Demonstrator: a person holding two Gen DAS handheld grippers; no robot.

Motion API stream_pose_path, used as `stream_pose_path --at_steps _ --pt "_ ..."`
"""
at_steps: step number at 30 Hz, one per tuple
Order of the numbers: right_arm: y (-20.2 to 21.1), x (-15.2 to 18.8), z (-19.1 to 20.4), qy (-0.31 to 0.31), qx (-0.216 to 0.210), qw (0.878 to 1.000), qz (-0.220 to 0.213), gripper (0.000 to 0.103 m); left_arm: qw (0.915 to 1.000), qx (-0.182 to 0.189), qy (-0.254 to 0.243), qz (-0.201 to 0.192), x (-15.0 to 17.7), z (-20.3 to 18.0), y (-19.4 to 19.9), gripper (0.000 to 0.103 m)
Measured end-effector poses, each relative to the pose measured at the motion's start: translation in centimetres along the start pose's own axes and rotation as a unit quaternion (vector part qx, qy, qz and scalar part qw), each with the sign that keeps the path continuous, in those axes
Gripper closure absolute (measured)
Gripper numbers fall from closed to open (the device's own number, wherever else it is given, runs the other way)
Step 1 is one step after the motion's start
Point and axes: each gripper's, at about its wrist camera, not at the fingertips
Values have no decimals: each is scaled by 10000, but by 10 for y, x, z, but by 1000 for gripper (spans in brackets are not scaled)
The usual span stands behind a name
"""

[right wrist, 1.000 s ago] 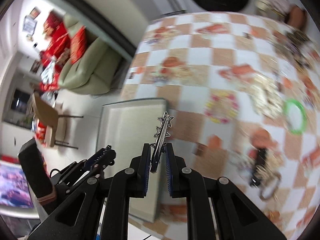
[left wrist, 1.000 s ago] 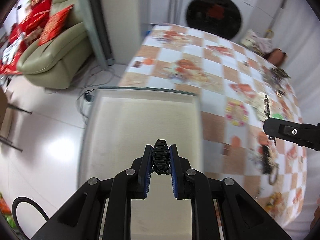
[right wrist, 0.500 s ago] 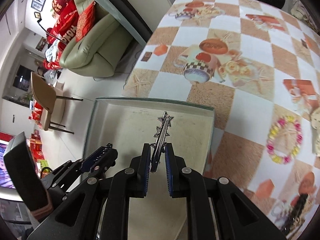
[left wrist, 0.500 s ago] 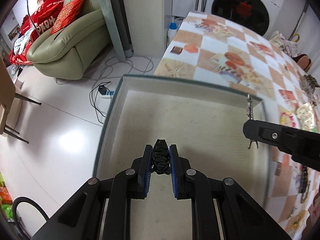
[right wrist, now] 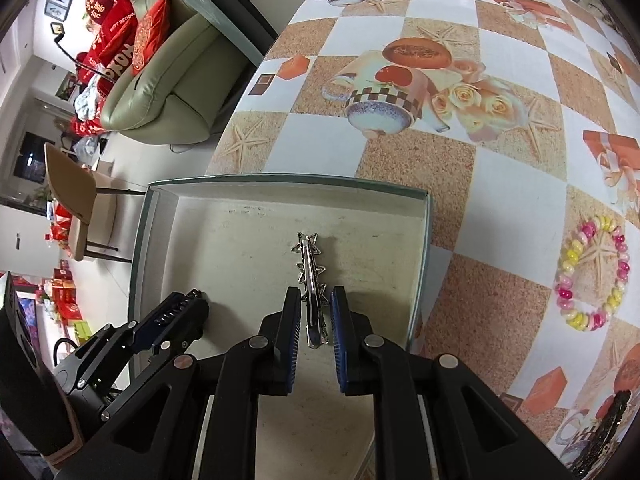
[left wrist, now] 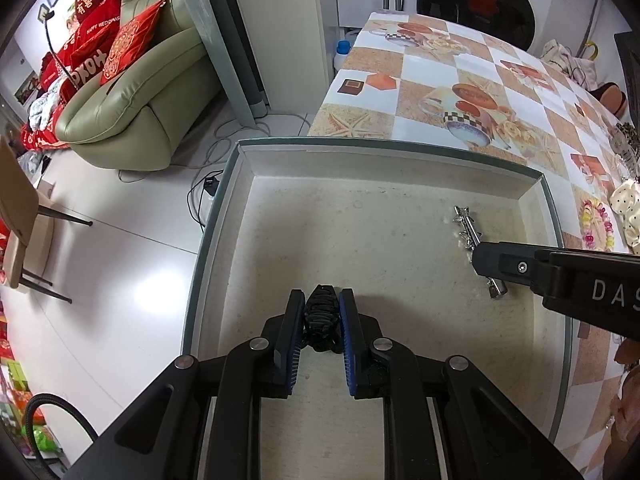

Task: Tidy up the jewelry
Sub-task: 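Carry both items to the white tray and release them there, then move both tools back over the jewelry on the table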

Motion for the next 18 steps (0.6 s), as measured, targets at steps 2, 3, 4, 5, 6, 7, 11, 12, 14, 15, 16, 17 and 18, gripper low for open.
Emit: stream_pose_path --at_steps 2,3,4,5,6,7,11,12,14,15,16,17,18 --pt "2 -2 -2 -64 -62 10000 -23 79 10000 39 75 46 -1 3 0 81" --pt "4 -2 -4 -104 -100 9999 -48 74 9999 69 107 77 -1 3 0 81" --pt "7 -2 -6 -152 -169 9997 -107 73 9998 92 125 93 -1 4 0 81" --pt "13 -3 -9 -182 -238 9994 -166 71 9998 119 130 99 -1 5 0 81" --pt "18 -3 -10 -193 -297 9991 -224 71 9998 132 130 99 0 5 1 81" --pt "25 -3 -10 -196 -362 9987 -307 70 9998 145 120 98 0 5 2 81" --pt "51 1 -11 -303 -472 9966 -602 61 9999 110 36 95 0 2 6 5" --pt "57 3 -14 -348 -483 9961 -658 61 9999 -11 79 -66 1 3 10 0" --pt "68 7 -17 -406 -493 9952 -739 61 9998 -47 -13 -195 0 -1 16 0" --pt "72 10 -20 -424 -487 9949 -771 61 9999 -20 -46 -153 -1 -3 16 0" --pt "76 14 -23 -456 -470 9946 -802 61 9999 -12 -56 -129 -2 -4 16 0" --pt "80 15 -24 -496 -457 9944 -816 61 9999 -19 -89 -120 -3 -6 17 0" --pt "83 19 -27 -538 -451 9941 -828 61 9998 -31 -136 -129 -4 -9 18 0"
Point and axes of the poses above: each gripper's, at about its wrist camera, not at the fingertips, and y roughly against the way its jaws point, z to its left, x to its underside
